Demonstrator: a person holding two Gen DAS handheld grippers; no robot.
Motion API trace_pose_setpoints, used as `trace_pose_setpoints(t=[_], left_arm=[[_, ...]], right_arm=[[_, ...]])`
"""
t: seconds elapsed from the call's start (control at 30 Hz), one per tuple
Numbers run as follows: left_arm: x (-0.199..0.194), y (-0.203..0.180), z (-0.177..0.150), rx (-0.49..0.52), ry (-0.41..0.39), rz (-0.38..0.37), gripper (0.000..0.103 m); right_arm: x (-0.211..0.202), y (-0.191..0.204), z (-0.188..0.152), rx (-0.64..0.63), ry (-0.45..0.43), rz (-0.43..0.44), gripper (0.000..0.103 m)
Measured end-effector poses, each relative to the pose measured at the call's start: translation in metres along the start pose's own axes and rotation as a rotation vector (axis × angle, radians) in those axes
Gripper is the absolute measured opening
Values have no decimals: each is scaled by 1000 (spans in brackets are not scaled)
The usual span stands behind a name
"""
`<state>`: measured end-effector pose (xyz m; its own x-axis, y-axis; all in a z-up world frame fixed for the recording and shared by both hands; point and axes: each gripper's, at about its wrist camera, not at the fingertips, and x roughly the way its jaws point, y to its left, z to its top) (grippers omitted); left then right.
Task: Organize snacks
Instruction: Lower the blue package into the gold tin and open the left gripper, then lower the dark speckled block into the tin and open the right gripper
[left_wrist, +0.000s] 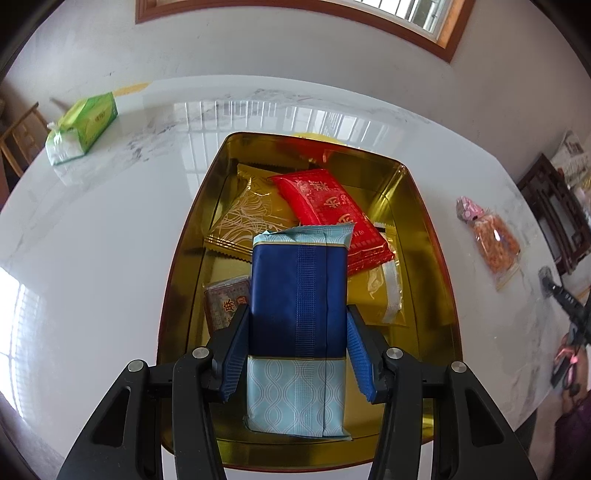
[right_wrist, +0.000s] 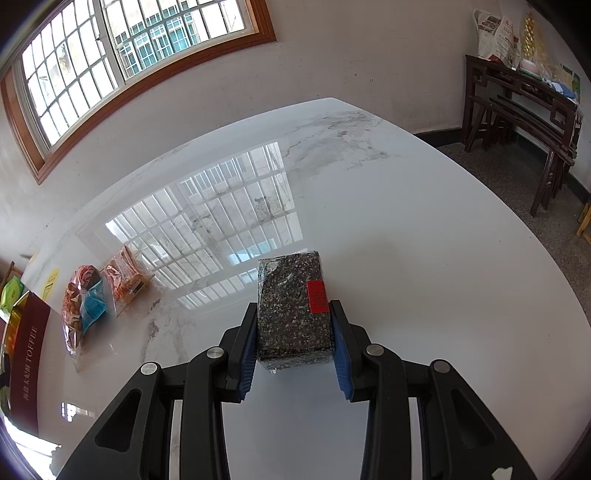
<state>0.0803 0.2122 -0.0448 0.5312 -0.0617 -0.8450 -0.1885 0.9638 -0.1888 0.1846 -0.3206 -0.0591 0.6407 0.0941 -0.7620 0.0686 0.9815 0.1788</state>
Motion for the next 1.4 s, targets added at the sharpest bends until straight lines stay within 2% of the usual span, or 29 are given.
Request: trace_pose_setpoints(t=[0.5, 0.7, 0.83, 0.93, 1.4], left_arm=[[3, -20, -9, 126, -35, 125, 53], [3, -25, -13, 164, -41, 169, 60], [-3, -29, -14, 189, -75, 202, 71], [-7, -32, -15, 204, -95, 210, 74], [-23, -40, -19, 241, -153, 276, 74]], right_arm=[[0, 0, 0, 0, 0, 0, 34], [0, 0, 0, 0, 1, 0, 34], [0, -1, 0, -2, 1, -2, 34], [0, -1, 0, -2, 1, -1, 34], [-1, -1, 0, -2, 1, 0, 34]])
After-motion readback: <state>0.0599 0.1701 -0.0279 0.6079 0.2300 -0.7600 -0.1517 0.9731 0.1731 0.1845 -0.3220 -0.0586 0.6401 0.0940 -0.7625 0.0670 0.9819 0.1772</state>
